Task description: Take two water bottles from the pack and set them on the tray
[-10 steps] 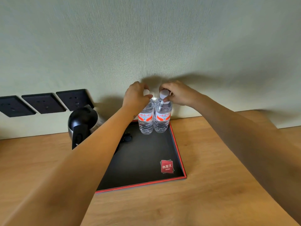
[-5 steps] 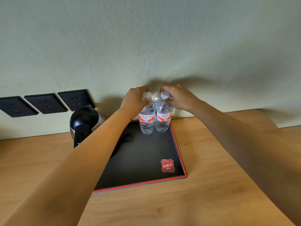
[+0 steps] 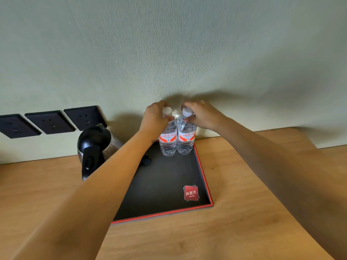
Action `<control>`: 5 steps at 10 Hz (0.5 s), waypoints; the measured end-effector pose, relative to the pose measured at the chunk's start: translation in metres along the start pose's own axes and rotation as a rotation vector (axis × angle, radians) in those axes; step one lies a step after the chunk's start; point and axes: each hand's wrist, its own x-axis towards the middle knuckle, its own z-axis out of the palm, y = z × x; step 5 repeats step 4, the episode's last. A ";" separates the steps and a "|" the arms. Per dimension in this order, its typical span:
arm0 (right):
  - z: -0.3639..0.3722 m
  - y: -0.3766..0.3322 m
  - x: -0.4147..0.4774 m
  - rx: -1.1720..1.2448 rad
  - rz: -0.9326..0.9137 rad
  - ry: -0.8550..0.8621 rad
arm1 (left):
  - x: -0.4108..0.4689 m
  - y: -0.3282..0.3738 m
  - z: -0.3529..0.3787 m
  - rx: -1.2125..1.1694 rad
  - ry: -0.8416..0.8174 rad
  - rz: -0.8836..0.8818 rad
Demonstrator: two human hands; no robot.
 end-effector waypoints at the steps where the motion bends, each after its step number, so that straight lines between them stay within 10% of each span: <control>1: -0.002 -0.001 0.000 0.021 0.011 -0.037 | 0.001 -0.001 -0.002 0.012 -0.024 0.003; 5: -0.030 -0.020 -0.015 -0.012 -0.010 0.068 | -0.004 0.030 -0.026 0.177 -0.044 0.041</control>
